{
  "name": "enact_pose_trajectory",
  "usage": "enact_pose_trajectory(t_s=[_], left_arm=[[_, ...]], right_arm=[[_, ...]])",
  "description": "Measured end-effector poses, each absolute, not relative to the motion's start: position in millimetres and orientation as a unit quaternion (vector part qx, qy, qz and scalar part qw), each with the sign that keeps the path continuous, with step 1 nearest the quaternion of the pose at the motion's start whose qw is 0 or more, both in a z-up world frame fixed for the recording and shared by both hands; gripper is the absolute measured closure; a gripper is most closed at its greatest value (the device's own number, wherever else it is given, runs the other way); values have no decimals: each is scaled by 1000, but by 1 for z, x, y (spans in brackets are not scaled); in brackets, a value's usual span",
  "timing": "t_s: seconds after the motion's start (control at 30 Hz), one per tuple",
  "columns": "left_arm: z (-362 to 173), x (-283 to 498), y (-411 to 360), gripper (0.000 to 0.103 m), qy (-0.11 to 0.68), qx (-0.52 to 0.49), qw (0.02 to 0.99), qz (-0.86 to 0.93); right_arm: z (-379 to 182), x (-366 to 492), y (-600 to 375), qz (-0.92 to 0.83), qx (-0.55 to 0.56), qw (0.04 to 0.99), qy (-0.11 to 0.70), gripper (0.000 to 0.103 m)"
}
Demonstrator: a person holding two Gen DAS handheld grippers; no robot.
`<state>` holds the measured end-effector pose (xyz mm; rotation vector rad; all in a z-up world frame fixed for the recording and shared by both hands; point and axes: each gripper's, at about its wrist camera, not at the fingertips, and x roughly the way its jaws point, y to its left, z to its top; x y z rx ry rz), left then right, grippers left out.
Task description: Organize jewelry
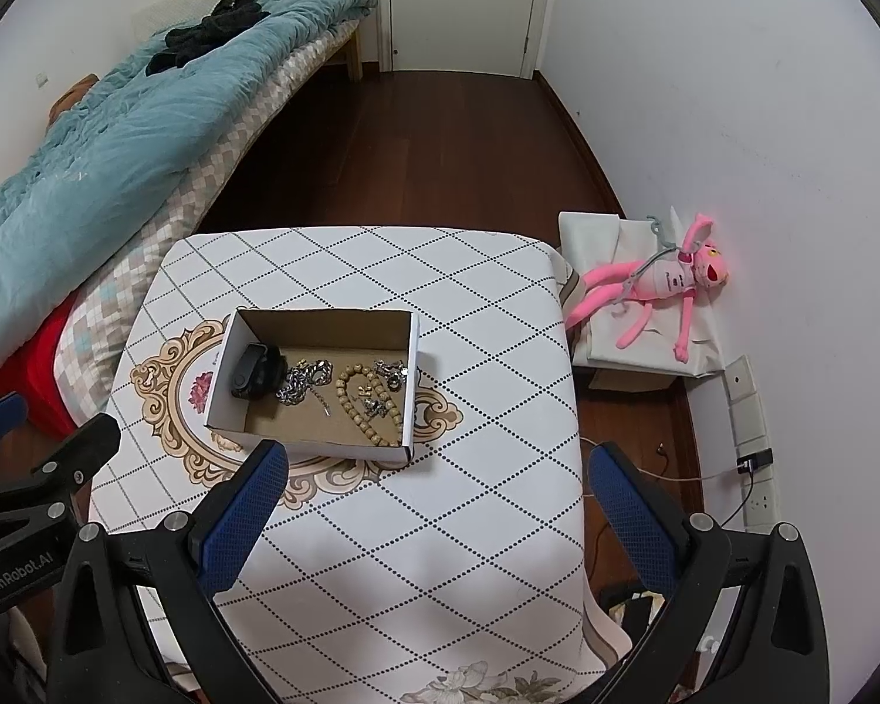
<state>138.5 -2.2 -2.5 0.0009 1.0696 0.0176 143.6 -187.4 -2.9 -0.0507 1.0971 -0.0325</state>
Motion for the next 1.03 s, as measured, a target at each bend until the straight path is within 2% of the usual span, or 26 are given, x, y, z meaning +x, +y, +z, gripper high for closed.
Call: enact_pose_trajectory(t_s=[1.03], left_arm=[[-7, 136, 3, 1, 511, 5, 860, 13]], right_arm=[[-3, 142, -190, -17, -27, 852, 523, 0]])
